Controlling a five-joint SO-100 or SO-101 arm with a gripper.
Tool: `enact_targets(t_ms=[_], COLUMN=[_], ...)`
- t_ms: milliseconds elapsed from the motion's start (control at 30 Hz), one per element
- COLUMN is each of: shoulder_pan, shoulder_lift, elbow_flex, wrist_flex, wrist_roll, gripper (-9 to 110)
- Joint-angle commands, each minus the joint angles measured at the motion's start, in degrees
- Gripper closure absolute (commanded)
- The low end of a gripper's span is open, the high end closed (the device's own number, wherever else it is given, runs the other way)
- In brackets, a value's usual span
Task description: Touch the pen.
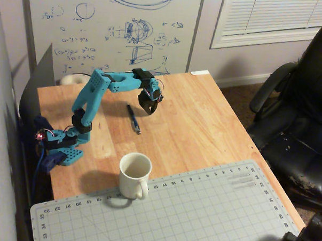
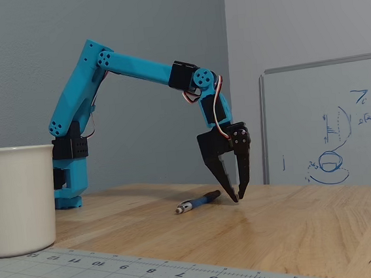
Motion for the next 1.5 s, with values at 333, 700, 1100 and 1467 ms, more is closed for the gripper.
enact_targets(t_ms=[333,700,1100,1467], shoulder_pan=[-0.3,-2.3,-2.0,-2.0], shoulder_lift=[8.8,17.3,17.1,14.9], elbow_flex=[0.9,9.0,9.8,9.7], wrist_flex=[7.6,15.8,15.8,15.9], wrist_roll=[-0.4,0.3,0.4,0.4], gripper=[101,101,101,101])
